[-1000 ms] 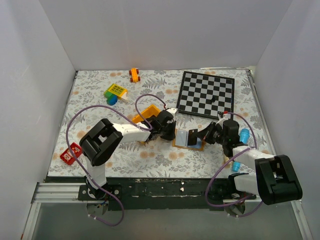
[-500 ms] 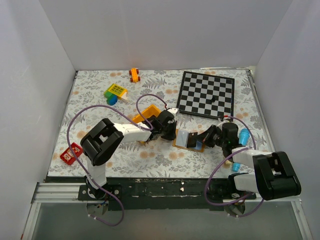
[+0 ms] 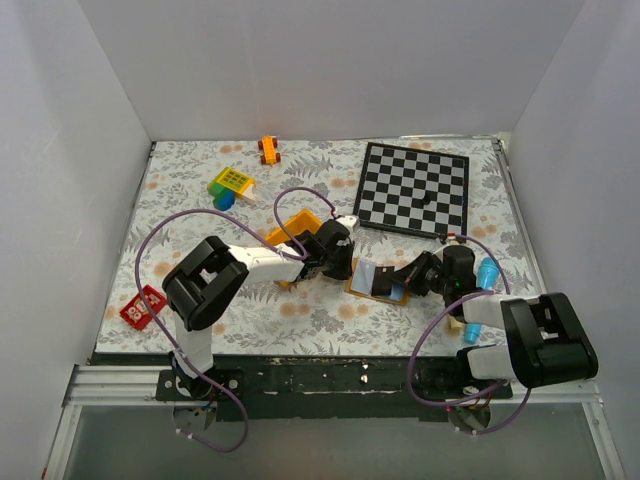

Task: Put the credit cards into the card holder
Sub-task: Insert the credit card into the card slot.

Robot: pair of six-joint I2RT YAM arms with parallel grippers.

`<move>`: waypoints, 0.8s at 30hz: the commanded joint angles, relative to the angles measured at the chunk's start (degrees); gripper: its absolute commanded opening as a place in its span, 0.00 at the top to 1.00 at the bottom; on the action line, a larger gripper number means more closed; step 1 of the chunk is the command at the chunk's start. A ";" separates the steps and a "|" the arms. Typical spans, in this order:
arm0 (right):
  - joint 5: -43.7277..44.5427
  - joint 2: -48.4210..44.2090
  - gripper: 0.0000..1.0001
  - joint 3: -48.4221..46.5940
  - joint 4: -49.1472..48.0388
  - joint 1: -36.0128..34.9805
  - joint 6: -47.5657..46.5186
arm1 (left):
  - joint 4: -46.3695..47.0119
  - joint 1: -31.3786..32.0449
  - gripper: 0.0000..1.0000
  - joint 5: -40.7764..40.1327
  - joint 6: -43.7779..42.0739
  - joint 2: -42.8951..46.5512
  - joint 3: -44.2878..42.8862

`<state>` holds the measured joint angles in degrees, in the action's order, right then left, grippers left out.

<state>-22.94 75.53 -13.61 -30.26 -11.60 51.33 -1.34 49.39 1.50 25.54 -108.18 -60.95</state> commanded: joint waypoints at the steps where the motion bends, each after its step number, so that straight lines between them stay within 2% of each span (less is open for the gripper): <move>1: 0.18 2.16 0.99 -0.19 -2.87 0.17 0.08 | -3.40 0.80 0.92 0.52 -0.93 -1.86 -0.22; 15: 1.40 4.28 0.99 1.21 -6.91 0.17 -1.32 | -3.58 0.89 0.94 0.79 -1.11 -2.12 -0.40; 24: 1.23 8.32 0.99 2.09 -13.50 0.17 -1.85 | -3.49 0.98 0.95 1.05 -0.93 -2.47 -0.22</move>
<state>-23.88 81.78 -12.75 -40.38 -11.57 51.86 -1.37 49.39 1.69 25.47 -108.27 -61.04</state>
